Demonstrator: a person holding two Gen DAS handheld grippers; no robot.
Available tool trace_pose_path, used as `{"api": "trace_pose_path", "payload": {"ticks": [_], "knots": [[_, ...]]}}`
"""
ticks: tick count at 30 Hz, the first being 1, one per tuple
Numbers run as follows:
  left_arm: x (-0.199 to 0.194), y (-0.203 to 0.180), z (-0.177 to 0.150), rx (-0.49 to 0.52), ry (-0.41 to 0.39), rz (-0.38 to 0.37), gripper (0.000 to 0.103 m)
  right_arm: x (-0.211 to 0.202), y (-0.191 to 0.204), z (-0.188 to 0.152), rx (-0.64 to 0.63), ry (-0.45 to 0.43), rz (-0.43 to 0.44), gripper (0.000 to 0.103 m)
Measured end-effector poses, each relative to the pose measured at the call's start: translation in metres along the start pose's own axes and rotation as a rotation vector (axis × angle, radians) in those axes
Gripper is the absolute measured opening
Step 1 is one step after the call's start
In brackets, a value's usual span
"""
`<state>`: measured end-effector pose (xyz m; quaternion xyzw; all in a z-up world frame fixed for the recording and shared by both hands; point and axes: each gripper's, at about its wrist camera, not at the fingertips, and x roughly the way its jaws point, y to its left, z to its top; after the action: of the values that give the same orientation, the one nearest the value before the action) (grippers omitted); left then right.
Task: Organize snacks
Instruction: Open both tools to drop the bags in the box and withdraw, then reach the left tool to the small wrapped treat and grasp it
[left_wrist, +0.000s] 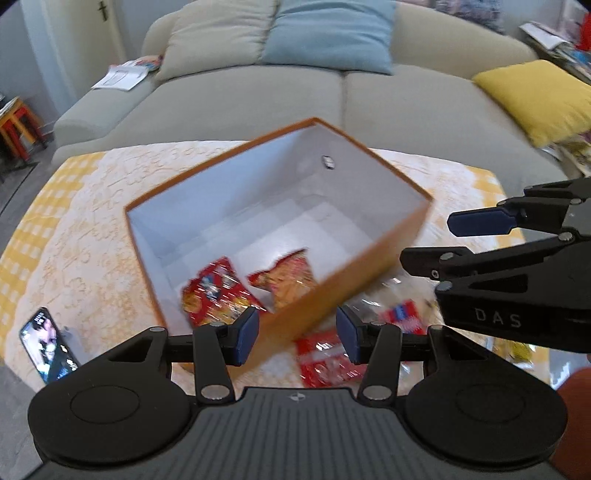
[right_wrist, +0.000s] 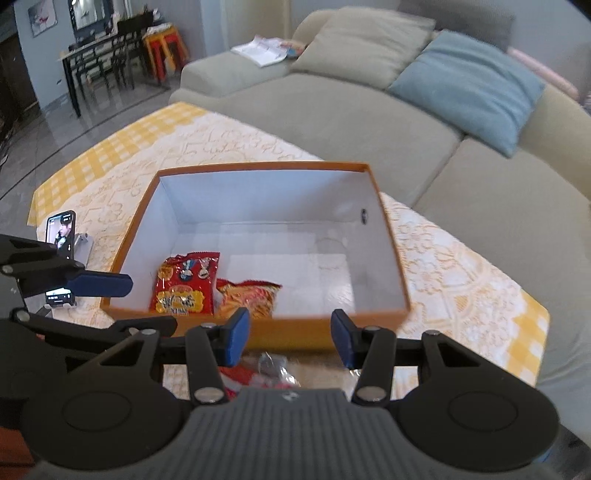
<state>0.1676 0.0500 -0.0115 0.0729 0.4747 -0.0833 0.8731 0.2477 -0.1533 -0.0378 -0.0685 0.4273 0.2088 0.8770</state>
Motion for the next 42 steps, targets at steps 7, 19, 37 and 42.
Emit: {"api": "trace_pose_path", "payload": {"ticks": [7,19,37,42], "knots": [[0.003,-0.030,-0.034,0.074,0.016,-0.065,0.057,-0.030,0.001,-0.079,0.027,-0.043,-0.092,0.048],[0.003,-0.051,-0.086,0.131,0.090,-0.193,0.057,-0.037,-0.009,-0.169,0.221,0.044,-0.145,0.047],[0.021,-0.100,-0.095,0.338,0.043,-0.334,0.059,-0.021,-0.029,-0.195,0.421,0.142,-0.091,0.028],[0.040,-0.107,-0.093,0.372,0.067,-0.369,0.059,-0.012,-0.037,-0.197,0.464,0.167,-0.082,0.020]]}}
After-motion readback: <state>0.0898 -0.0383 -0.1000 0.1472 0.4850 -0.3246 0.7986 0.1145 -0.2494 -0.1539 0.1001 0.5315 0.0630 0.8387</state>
